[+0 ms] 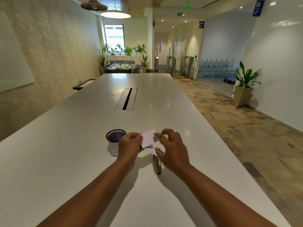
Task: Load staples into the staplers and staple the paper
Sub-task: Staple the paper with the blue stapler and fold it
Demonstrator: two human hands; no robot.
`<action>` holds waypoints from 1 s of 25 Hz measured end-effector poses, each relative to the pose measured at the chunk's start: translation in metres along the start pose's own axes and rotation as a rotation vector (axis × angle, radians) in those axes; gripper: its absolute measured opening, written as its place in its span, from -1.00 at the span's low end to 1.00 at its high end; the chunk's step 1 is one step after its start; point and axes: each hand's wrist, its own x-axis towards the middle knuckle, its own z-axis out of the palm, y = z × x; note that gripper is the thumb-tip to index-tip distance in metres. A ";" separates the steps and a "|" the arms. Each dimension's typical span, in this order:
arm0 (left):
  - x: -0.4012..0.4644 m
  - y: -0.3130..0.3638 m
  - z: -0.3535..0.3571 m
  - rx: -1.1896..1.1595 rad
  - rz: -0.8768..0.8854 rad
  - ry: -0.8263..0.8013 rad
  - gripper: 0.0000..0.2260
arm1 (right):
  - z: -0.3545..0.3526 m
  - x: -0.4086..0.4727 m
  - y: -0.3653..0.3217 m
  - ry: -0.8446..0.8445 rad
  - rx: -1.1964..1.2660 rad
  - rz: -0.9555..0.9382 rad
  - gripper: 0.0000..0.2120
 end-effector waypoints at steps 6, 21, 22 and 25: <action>-0.026 0.018 0.003 0.020 0.019 -0.066 -0.93 | -0.017 -0.004 -0.012 0.136 -0.044 -0.227 -0.76; -0.043 0.026 0.005 -0.028 0.138 -0.259 -0.85 | -0.046 0.009 -0.031 -0.087 1.373 0.912 -0.88; -0.042 0.026 0.004 -0.022 0.143 -0.252 -0.86 | -0.047 0.010 -0.029 -0.078 1.358 0.916 -0.89; -0.040 0.030 0.002 -0.030 0.135 -0.230 -0.84 | -0.052 0.015 -0.026 -0.041 1.264 0.863 -0.87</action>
